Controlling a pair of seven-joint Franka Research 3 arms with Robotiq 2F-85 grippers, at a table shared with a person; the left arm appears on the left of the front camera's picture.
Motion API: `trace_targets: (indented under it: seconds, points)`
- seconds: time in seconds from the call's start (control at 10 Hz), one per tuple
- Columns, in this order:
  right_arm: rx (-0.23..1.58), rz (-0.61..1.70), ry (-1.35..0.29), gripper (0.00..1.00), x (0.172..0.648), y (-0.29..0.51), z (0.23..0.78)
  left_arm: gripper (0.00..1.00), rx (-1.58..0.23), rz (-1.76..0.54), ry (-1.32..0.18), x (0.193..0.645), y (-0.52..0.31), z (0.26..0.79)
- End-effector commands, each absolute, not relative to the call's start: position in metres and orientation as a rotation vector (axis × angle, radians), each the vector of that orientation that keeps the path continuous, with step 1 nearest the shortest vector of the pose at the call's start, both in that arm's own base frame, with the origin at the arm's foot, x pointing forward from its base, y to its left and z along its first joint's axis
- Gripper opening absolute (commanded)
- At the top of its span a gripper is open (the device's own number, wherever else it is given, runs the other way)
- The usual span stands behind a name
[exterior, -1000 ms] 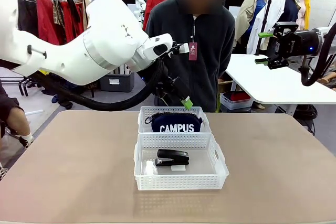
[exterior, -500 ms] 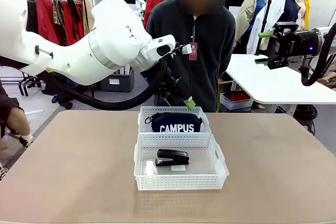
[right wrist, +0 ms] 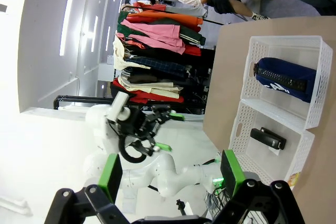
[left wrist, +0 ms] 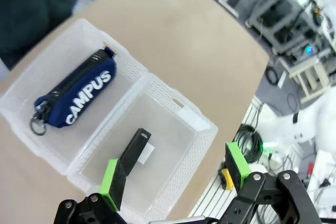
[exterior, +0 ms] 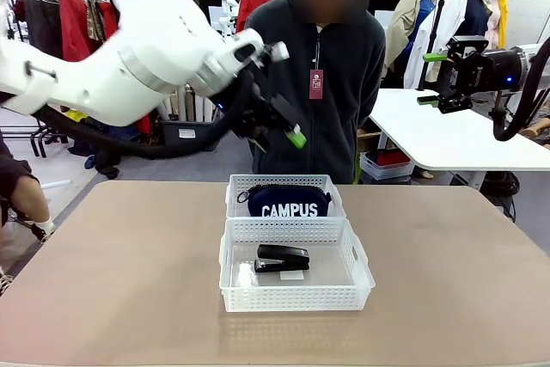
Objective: Distribute items into two baskets.
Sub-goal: Place the picked Stapler into the Organizing basket as instructed by the person.
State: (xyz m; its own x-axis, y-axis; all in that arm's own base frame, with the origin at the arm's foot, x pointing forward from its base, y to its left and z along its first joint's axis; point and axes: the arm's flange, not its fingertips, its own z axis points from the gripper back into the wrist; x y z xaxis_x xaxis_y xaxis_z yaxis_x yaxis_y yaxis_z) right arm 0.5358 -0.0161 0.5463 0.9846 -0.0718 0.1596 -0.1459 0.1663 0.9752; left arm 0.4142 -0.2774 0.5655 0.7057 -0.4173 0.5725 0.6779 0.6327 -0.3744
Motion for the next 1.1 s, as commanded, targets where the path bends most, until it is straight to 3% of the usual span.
trace_targets:
  seconds: [0.0,0.5,1.0]
  points:
    - [1.406,0.053,-0.186,1.00,0.535,-0.016,0.548,1.00,-0.667,-0.530,-0.537,0.399,-0.242,0.586]
    - [1.406,0.053,-0.186,1.00,0.535,-0.016,0.548,1.00,-0.738,-0.240,-0.630,0.403,-0.158,0.630]
    - [1.406,0.053,-0.186,1.00,0.535,-0.016,0.548,1.00,-0.902,-0.096,-0.626,0.423,-0.097,0.625]
